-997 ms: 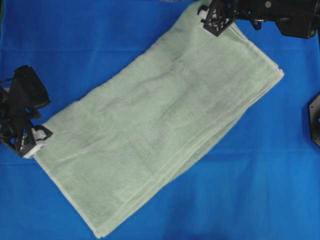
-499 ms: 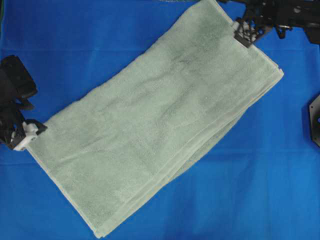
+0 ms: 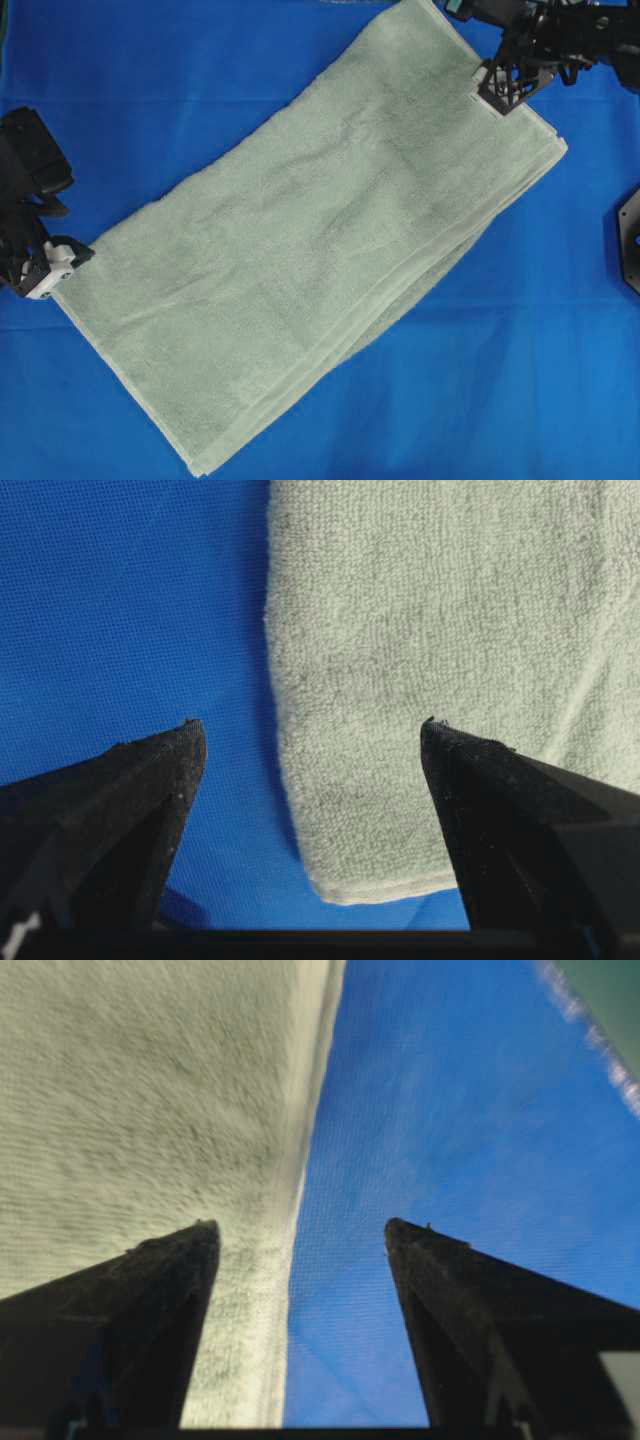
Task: Fold a bath towel.
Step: 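Pinch the upper-right end of the towel with the right gripper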
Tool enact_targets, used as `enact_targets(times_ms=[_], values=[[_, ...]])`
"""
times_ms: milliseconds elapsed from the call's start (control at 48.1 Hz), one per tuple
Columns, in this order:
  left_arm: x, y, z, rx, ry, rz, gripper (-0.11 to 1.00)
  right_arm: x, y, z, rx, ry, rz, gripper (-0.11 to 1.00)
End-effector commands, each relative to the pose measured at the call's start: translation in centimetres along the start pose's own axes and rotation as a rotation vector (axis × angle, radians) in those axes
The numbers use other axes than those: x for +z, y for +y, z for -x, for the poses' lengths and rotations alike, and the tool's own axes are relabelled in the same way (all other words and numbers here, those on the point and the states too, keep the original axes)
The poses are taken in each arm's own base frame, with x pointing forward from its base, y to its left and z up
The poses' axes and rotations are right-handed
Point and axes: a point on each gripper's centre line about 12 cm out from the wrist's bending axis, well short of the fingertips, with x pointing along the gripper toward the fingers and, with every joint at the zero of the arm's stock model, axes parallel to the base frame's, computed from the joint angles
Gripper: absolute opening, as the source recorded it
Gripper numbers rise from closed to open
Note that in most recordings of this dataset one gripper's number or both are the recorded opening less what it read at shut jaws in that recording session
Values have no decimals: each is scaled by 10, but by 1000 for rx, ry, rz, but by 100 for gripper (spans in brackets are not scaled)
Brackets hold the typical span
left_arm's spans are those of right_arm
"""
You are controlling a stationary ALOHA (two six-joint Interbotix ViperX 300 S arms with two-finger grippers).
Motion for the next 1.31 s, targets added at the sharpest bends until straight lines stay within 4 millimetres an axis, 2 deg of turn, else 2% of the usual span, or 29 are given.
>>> enact_targets(times_ms=[0,145,415,478,665,935,1039,1122,1288], values=[[3,-2,1,-5,-9,-2,83,-6,-1,-12,21,0,-18,65],[3,-3,1,-10,-12,-3,83,-22,-2,-29,25,57,-26,65],[4,-3,2,-12,-14,-3,83,-30,-1,-31,34,80,-48,61],[4,-3,2,-12,-14,-3,83,-34,0,-32,41,91,-61,55],[5,-4,2,-14,-16,-7,83,-41,5,-34,77,84,-114,11],[6,-5,5,-23,-24,-4,83,-37,7,-32,93,61,-141,10],[7,-6,6,-27,-27,-5,83,-29,8,-21,98,27,-152,10],[9,-7,8,-34,-33,-3,83,-18,17,-6,123,-22,-164,10],[14,-11,12,-47,-45,-2,83,5,57,30,200,-86,-149,10]])
